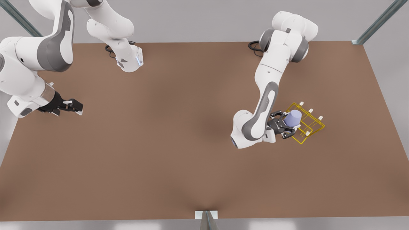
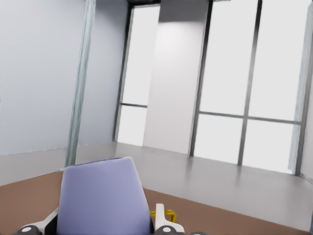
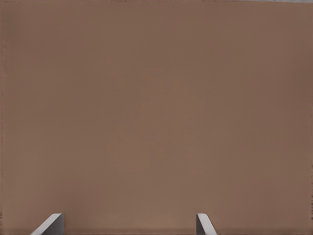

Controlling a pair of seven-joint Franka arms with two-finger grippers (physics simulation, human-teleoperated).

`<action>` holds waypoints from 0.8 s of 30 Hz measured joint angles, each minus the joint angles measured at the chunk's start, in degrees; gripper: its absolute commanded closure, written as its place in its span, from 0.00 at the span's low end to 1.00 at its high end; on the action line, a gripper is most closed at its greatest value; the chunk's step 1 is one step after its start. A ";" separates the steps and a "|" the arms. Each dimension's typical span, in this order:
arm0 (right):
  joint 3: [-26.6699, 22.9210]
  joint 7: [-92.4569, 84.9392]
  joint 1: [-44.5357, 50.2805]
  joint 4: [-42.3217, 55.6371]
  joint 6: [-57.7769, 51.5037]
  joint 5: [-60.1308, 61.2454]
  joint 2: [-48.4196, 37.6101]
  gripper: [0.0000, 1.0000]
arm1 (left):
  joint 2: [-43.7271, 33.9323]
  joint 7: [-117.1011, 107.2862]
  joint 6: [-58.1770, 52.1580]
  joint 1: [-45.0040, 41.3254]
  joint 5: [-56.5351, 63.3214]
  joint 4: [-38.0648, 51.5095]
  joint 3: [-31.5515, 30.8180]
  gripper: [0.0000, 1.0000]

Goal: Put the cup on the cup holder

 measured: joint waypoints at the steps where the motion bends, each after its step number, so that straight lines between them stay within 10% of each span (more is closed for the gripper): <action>1: 0.00 0.00 0.10 0.00 -0.04 0.01 0.04 0.00 | 0.02 -0.56 -0.03 0.09 0.06 -0.51 0.00 0.24; 24: 4.19 0.11 0.25 -0.08 0.06 -0.31 0.74 0.00 | -1.61 -12.41 -1.20 -1.11 -2.35 -10.28 -0.68 0.24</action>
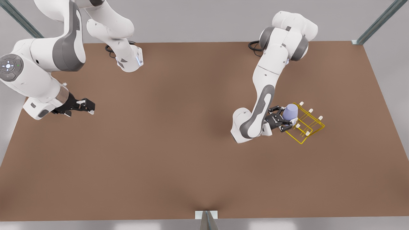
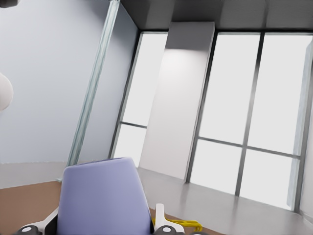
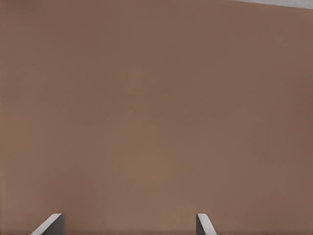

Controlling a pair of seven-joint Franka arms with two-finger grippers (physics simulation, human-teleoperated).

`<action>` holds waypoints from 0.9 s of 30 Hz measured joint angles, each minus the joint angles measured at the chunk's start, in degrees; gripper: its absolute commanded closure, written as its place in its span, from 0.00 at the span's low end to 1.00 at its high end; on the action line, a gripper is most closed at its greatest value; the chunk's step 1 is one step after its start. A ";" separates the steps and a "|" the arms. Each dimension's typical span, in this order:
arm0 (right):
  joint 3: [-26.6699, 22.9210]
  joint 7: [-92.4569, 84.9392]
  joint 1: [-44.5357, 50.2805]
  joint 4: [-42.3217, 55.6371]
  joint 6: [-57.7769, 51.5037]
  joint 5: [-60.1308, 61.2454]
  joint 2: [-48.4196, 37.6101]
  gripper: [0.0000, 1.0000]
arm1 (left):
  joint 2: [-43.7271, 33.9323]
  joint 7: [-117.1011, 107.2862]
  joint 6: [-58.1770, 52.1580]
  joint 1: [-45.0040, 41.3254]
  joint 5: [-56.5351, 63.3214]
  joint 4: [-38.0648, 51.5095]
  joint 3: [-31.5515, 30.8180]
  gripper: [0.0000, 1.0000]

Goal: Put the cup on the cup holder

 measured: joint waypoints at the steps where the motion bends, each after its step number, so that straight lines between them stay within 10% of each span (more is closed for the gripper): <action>1: 0.01 0.00 -0.01 0.00 0.29 0.01 0.38 0.00 | -0.13 -0.42 -0.10 -0.04 -0.22 -0.24 -0.01 0.24; 27: 0.01 0.08 -0.02 0.00 6.68 0.50 2.59 0.00 | 0.17 -8.85 -0.51 0.39 -1.56 -4.42 -0.04 0.24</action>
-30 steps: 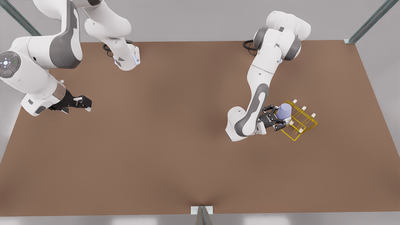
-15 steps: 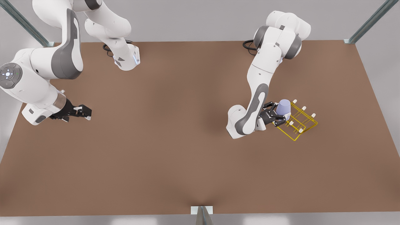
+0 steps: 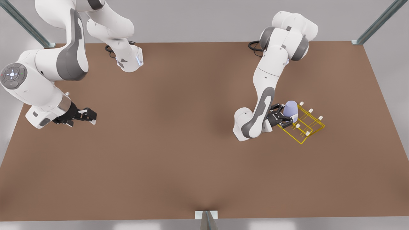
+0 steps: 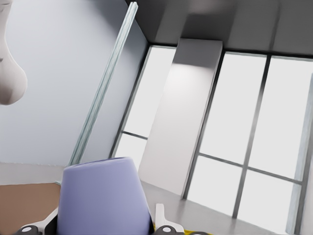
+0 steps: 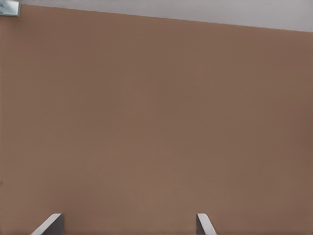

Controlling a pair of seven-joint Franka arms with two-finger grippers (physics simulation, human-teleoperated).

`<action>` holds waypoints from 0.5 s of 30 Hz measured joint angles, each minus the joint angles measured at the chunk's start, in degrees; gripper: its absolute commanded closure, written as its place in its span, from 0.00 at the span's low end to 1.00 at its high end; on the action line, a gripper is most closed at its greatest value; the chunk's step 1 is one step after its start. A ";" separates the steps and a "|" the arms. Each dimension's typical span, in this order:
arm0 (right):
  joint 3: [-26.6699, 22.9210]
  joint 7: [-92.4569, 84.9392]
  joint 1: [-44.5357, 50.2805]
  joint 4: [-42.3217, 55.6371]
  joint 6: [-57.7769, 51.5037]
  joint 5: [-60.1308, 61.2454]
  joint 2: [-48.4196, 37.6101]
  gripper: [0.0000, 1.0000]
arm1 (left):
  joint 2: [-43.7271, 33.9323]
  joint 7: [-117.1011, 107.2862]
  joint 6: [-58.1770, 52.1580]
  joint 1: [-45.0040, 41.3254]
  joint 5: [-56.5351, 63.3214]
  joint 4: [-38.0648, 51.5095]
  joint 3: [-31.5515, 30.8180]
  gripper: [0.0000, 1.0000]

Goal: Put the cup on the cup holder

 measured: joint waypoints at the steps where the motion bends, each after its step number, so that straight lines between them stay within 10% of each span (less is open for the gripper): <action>1: 0.00 0.00 0.00 0.00 0.02 0.00 0.00 0.00 | 0.00 -0.20 0.00 -0.02 0.00 -0.02 -0.02 0.24; 3: 0.00 0.01 -0.03 0.00 0.06 0.01 0.00 0.00 | 0.01 -0.58 0.01 0.01 0.00 -0.03 0.02 0.20; 4: 0.00 0.01 -0.03 0.00 0.08 0.01 0.00 0.00 | 0.03 -0.74 0.00 0.07 0.03 -0.04 0.01 0.00; 15: 0.00 0.02 -0.33 -0.16 0.11 1.13 0.11 0.00 | -2.05 -2.01 -0.91 -4.56 -4.68 0.39 -9.52 0.00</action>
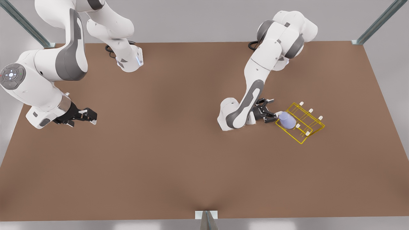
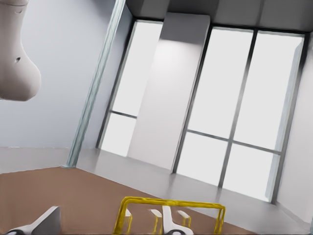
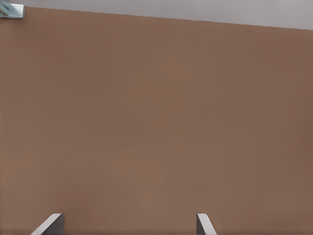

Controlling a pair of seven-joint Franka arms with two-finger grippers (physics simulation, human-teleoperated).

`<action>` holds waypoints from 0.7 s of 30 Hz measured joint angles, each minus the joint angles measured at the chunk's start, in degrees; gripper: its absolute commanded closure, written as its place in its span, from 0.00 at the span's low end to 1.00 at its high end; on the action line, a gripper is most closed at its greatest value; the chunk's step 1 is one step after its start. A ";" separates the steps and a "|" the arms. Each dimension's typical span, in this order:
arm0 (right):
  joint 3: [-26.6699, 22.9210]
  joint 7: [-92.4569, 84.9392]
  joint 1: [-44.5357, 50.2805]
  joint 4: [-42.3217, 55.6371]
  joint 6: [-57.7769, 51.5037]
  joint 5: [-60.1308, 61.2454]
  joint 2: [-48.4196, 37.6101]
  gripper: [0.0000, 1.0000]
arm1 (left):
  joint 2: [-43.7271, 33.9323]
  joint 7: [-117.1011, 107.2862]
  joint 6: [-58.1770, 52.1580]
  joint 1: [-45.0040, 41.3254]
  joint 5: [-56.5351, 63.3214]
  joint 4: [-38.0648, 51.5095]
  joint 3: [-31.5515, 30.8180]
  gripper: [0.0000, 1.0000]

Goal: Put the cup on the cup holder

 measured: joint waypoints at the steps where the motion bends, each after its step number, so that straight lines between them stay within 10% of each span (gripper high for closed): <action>1: 0.00 0.00 -0.18 -0.07 -0.03 0.01 0.03 0.00 | -0.12 -0.04 -0.28 -1.43 -1.72 0.65 -3.76 0.00; 6: -0.06 0.00 -0.20 -0.28 -0.29 -0.02 0.26 0.00 | 0.10 1.20 2.02 -2.98 -5.91 12.99 -26.84 0.00; 14: -0.09 0.02 -0.25 0.00 -0.33 -0.35 1.51 0.00 | -7.61 19.04 18.16 14.33 -8.00 30.46 -41.56 0.00; 21: -0.09 0.02 -0.41 0.06 -0.12 -0.63 1.94 0.00 | -26.76 51.45 24.53 31.75 -28.90 18.00 -16.40 0.00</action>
